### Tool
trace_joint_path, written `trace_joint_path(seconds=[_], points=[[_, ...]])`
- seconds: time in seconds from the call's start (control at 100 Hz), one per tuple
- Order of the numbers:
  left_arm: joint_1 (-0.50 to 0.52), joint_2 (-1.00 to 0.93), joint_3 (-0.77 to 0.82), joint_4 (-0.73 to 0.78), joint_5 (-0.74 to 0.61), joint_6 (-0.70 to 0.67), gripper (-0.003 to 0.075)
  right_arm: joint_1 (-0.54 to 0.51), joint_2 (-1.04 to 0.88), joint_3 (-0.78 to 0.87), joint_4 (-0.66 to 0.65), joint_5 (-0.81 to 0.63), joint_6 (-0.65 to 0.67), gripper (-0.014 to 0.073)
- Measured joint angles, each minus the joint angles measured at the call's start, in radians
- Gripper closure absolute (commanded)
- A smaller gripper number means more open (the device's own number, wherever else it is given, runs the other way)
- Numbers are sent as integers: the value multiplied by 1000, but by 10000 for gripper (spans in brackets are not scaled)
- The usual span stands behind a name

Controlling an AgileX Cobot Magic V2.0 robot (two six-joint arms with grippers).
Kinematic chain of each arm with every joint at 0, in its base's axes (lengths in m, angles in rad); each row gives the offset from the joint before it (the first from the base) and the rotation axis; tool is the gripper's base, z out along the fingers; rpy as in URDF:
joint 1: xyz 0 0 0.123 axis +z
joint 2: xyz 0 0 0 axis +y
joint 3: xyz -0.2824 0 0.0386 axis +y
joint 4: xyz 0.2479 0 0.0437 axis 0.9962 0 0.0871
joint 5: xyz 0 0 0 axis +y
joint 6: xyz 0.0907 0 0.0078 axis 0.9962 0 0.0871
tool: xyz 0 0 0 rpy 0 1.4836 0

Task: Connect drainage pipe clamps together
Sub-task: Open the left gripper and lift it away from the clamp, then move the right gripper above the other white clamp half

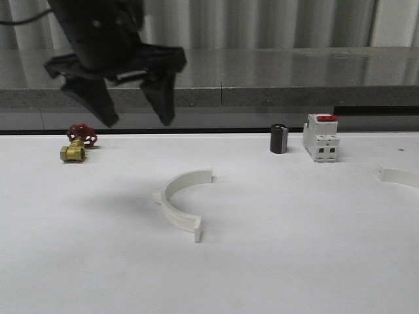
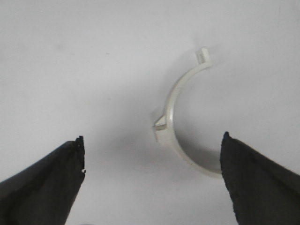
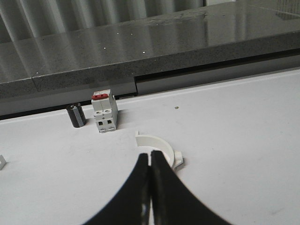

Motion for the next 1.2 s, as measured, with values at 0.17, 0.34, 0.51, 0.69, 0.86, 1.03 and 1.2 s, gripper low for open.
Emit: trace_joint_path(seconds=[0.17, 0.34, 0.51, 0.69, 0.86, 1.03, 1.2], points=[[138, -214, 197, 0, -74, 63, 143, 0, 0, 0, 0, 0, 0, 711], [278, -479, 408, 0, -156, 91, 143, 0, 0, 0, 0, 0, 0, 711], [345, -744, 583, 0, -194, 96, 143, 0, 0, 0, 0, 0, 0, 711], [351, -1022, 752, 0, -198, 96, 166, 0, 0, 0, 0, -4, 0, 711], [352, -1242, 883, 0, -196, 96, 292, 0, 0, 0, 0, -14, 0, 711], [352, -1371, 960, 0, -190, 96, 591, 0, 0, -56, -5, 6, 0, 711], [352, -1407, 974, 0, -190, 96, 740, 0, 93, -217, -21, 139, 0, 711]])
